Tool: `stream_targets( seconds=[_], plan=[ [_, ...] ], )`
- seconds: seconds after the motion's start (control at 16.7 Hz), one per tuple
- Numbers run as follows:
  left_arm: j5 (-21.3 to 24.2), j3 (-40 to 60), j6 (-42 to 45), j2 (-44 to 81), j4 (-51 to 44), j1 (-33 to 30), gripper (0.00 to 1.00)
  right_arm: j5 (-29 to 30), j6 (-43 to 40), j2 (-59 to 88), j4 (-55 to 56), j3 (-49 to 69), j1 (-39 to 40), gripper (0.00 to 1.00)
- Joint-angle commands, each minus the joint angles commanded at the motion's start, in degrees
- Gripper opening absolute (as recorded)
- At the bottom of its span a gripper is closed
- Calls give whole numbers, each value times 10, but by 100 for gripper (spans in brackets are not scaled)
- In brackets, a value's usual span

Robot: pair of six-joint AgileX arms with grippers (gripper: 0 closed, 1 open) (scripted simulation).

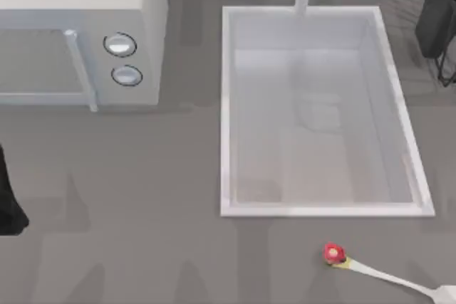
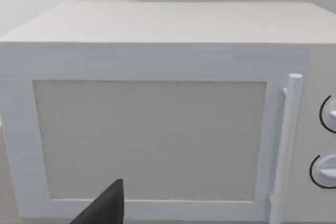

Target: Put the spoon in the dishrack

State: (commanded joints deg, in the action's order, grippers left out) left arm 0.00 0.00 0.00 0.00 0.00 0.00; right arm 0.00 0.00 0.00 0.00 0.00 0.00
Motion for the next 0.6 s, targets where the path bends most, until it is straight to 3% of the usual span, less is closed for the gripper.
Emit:
stream_targets(
  seconds=[0.3,0.6],
  plan=[
    [0,0,0,0,0,0,100,-1,-17,38,-33,33,20,100],
    [0,0,0,0,0,0,100,0,-86,219,-167,161,97,100]
  ],
)
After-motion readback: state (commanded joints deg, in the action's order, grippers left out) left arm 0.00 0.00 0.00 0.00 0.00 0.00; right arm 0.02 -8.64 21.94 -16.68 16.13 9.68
